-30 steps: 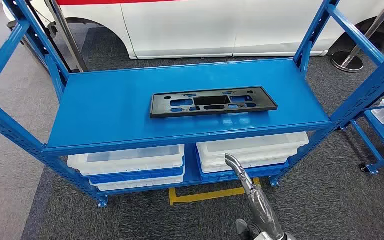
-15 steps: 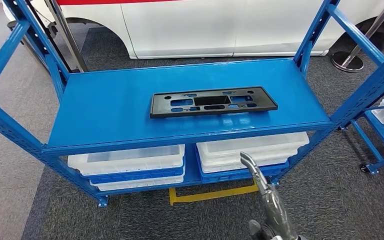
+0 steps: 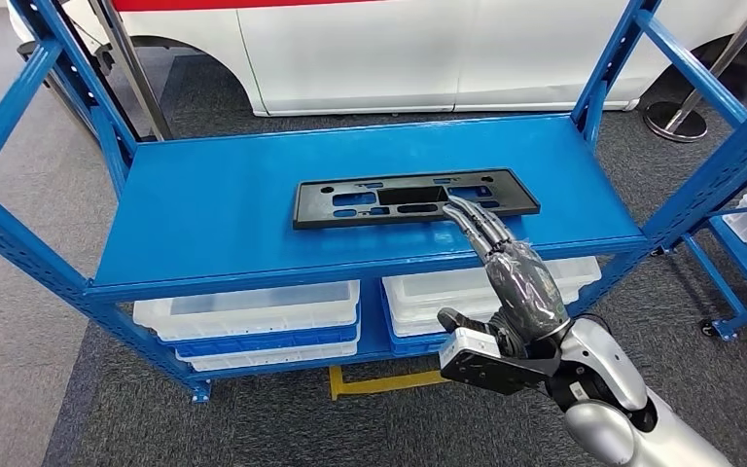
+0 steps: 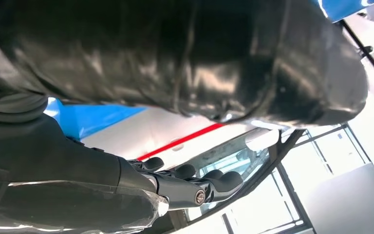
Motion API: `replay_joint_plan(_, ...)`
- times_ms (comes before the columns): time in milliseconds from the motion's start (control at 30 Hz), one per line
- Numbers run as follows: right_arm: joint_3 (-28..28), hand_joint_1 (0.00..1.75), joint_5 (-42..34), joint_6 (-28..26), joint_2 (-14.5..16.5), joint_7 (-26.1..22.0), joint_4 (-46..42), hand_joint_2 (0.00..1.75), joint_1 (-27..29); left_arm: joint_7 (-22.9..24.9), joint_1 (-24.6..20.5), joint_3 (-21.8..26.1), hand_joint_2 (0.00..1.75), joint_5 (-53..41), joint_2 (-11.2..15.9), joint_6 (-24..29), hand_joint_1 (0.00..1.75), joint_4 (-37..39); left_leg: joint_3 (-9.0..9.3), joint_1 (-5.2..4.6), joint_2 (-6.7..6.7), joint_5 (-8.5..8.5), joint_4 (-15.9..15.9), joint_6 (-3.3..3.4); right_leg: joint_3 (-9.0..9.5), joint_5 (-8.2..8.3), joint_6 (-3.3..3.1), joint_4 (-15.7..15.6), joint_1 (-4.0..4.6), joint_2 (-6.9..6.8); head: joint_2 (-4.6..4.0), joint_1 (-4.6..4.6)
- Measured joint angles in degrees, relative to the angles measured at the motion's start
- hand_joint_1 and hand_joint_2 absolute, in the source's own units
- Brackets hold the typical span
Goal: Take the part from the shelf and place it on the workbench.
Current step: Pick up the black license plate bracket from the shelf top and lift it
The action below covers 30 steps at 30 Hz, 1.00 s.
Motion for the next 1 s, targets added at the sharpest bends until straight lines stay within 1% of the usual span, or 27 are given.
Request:
replay_joint_plan(133,0.9,0.0,-0.3,0.3,0.0,0.6,1.3,0.0,-2.0,0.0,0.0,0.0,0.0,0.0,0.0,-0.2,0.0,0.0,-0.1,-0.01,-0.01,-0.01,0.0,0.01,-0.07,-0.01,0.0,0.0,-0.01,0.0,0.0,0.0)
replay_joint_plan(333,1.5,0.0,-3.3,1.4,0.0,1.1,3.6,0.0,-4.3,0.1,0.0,0.0,0.0,0.7,0.0,-0.4,0.0,0.0,-0.14,-0.06,-0.05,-0.01,0.0,0.01,-0.09,-0.01,0.0,0.0,-0.07,-0.03,0.0,0.0)
replay_joint_plan(1000,1.9,0.0,-3.3,2.3,1.6,1.0,6.0,0.0,-4.5,-0.3,0.1,0.0,0.0,1.0,0.0,-1.4,0.0,0.0,-0.17,-0.14,-0.1,-0.02,0.1,0.03,-0.1,0.01,0.04,-0.1,-0.1,-0.09,0.0,0.0)
